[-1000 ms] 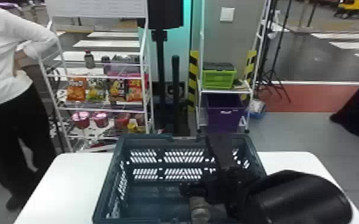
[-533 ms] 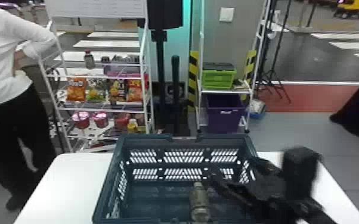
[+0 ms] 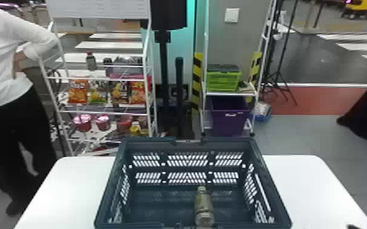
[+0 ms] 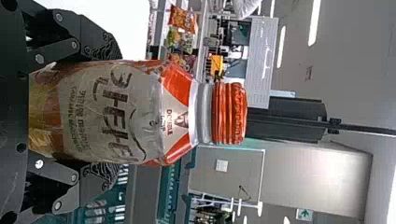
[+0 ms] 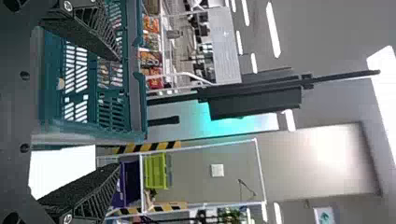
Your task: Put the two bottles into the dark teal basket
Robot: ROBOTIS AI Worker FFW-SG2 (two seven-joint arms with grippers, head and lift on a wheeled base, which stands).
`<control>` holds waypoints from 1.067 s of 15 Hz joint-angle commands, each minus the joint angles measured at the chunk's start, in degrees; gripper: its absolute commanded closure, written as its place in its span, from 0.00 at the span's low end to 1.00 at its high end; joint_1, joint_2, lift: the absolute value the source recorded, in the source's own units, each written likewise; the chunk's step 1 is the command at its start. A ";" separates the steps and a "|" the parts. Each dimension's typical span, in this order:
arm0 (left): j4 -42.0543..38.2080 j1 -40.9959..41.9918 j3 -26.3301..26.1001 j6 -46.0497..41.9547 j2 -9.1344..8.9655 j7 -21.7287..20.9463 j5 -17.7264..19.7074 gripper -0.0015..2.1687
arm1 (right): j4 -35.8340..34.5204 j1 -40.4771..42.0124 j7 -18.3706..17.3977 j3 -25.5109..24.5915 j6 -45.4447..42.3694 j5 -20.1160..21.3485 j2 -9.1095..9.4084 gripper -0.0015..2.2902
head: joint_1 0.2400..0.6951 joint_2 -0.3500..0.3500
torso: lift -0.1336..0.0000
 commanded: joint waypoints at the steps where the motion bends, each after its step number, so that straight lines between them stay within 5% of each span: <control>1: -0.53 0.34 -0.22 -0.01 -0.35 0.03 -0.45 0.99 | 7.57 4.79 2.86 -1.44 -13.92 -0.62 2.41 0.04 | 0.57 0.50 | 1.00; 4: -1.76 0.34 -0.22 1.04 -0.44 0.03 -0.62 0.99 | 15.92 5.94 9.28 -3.99 -19.37 -1.06 7.12 0.04 | 0.57 0.50 | 1.00; 8: -11.34 1.31 0.57 10.18 0.09 2.14 -2.73 0.99 | 18.73 5.41 11.91 -6.98 -19.89 -2.12 7.12 0.04 | 0.57 0.50 | 1.00; 11: -25.05 -0.18 1.63 27.94 -0.09 3.28 -8.18 0.99 | 19.17 4.97 11.91 -8.03 -18.84 -3.17 7.12 0.04 | 0.57 0.50 | 1.00; 16: -40.43 -14.86 -0.48 65.20 0.44 2.40 -8.45 0.99 | 21.28 4.71 12.00 -8.03 -18.84 -3.17 7.12 0.04 | 0.57 0.50 | 1.00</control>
